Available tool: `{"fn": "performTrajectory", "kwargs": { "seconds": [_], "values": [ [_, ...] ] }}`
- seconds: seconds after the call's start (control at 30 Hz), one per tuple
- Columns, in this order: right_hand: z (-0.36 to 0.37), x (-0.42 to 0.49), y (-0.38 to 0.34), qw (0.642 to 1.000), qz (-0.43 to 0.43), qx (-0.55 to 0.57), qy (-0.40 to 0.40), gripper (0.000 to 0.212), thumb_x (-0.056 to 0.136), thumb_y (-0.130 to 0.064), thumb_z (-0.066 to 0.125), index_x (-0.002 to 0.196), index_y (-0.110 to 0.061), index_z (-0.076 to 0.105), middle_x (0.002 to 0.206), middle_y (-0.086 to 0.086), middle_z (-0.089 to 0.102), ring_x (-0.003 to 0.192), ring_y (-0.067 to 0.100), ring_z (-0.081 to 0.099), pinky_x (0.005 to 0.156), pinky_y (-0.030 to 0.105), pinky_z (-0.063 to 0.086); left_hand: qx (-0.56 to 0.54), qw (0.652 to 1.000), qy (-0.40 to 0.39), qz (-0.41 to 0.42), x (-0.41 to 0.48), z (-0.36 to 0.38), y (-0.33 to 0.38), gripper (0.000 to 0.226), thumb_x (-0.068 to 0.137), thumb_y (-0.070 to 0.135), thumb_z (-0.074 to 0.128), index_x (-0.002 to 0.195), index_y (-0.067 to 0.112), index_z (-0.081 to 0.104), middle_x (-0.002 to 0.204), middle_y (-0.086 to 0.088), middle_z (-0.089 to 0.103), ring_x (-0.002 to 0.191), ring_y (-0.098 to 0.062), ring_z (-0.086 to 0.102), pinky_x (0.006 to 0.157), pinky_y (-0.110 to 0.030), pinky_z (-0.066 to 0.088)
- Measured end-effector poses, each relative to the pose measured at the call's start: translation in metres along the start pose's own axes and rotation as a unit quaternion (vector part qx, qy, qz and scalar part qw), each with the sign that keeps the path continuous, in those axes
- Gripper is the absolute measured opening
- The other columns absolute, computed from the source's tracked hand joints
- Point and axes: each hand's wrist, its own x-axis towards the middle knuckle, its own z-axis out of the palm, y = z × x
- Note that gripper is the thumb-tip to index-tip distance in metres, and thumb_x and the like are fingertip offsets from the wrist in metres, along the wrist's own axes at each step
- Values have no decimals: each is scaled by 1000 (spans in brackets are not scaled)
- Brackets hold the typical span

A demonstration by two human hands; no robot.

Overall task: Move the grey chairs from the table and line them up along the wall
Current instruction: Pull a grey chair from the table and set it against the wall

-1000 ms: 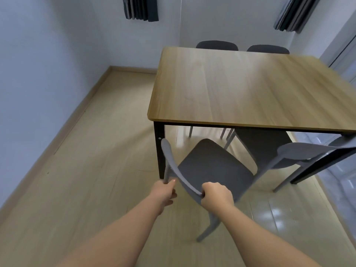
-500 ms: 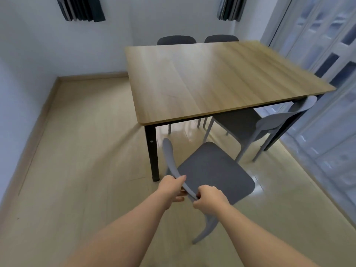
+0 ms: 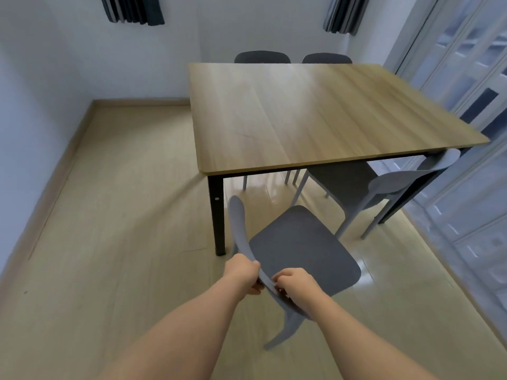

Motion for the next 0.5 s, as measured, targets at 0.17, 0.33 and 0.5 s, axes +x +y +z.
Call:
{"fn": "performTrajectory", "kwargs": {
  "seconds": [0.17, 0.33, 0.5],
  "values": [
    [8, 13, -1, 1000, 9, 27, 4, 25, 86, -12, 43, 72, -23, 61, 92, 9, 71, 93, 29, 65, 82, 36, 53, -26, 1000, 11, 9, -2, -10, -8, 14, 93, 7, 40, 96, 1, 52, 89, -21, 64, 52, -24, 62, 59, -36, 58],
    [25, 14, -19, 997, -10, -34, -66, 34, 90, -11, 38, 109, -2, 64, 91, 9, 62, 79, 24, 55, 67, 29, 43, -14, 1000, 7, -3, -4, -32, -23, 20, 91, 7, 39, 99, -2, 55, 74, -18, 63, 55, -28, 63, 75, -46, 61],
    [47, 10, -31, 989, -24, -90, -115, 37, 93, -13, 36, 120, -1, 59, 94, 7, 59, 72, 19, 54, 66, 29, 42, -38, 999, 38, -12, -2, -58, -46, 28, 88, 7, 40, 110, 2, 58, 103, -23, 67, 77, -35, 69, 66, -49, 60]
  ]
}}
